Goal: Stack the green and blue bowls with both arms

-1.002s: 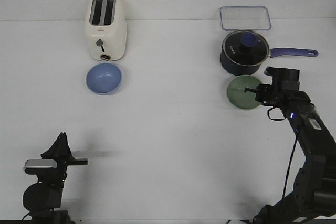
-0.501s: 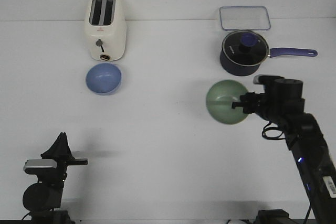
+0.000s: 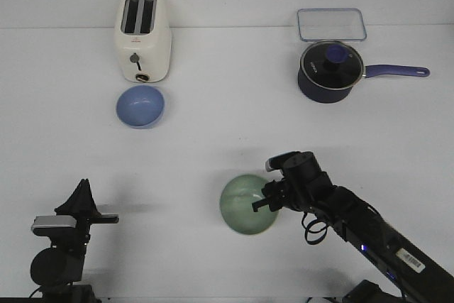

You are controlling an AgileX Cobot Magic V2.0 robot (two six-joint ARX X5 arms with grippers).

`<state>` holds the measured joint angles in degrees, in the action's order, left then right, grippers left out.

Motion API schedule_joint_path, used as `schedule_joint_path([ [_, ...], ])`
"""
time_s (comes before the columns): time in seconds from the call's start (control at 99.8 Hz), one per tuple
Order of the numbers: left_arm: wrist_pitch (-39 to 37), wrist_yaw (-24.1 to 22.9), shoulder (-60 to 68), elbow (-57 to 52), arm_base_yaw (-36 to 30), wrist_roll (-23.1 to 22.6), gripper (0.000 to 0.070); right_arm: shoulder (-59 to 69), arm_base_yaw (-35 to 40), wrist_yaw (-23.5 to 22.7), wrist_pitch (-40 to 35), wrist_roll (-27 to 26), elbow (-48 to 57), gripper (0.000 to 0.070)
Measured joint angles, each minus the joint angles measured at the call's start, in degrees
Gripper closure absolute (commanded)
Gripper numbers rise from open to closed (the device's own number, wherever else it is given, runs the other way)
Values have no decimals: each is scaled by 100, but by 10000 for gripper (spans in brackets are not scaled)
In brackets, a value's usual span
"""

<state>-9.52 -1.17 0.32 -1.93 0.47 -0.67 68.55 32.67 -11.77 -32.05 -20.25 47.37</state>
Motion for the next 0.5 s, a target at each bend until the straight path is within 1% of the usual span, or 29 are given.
schedule_joint_path([
  [0.06,-11,0,0,0,0,103,686,72,155,81,7,-52,-63,700],
  [0.11,-15,0,0,0,-2,280,686,153,232,179,17,-85,-85,700],
  [0.17,-20,0,0,0,0,581,686,271,282,278,46,-105,-90,700],
  [0.401,-22,0,0,-2,-2,1812,688,525,308,284,197,-122,-308,699],
  [0.431,-22,2,0,-2,-2,1993,688,553,315,278,201,-122,-332,672],
  [0.451,-24,0,0,-2,-2,2074,688,570,319,271,201,-125,-343,638],
  [0.491,-24,0,0,-4,-2,2317,688,586,323,254,201,-120,-348,527],
  [0.501,-22,0,0,-4,-2,2374,688,586,323,256,203,-122,-348,513],
])
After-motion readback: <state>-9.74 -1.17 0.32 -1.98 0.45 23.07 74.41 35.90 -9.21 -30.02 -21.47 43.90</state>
